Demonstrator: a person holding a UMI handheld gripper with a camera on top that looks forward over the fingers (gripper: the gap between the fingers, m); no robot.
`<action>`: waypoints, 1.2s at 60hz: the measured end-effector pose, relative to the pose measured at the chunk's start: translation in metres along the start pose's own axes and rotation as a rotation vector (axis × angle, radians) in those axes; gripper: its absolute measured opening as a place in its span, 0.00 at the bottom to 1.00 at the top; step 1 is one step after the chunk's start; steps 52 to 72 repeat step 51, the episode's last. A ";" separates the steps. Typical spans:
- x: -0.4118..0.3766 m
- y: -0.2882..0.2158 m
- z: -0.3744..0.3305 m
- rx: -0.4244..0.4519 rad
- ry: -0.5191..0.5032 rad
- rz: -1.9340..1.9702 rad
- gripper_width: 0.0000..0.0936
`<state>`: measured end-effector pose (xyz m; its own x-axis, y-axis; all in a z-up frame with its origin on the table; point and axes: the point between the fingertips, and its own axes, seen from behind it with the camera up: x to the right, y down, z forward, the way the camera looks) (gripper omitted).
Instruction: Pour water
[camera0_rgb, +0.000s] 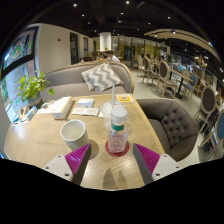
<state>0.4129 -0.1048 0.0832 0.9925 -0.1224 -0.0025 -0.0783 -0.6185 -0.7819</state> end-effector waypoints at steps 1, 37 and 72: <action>-0.003 -0.001 -0.010 -0.001 0.004 -0.001 0.91; -0.076 0.016 -0.235 0.004 0.121 0.070 0.91; -0.084 0.018 -0.246 0.003 0.097 0.056 0.91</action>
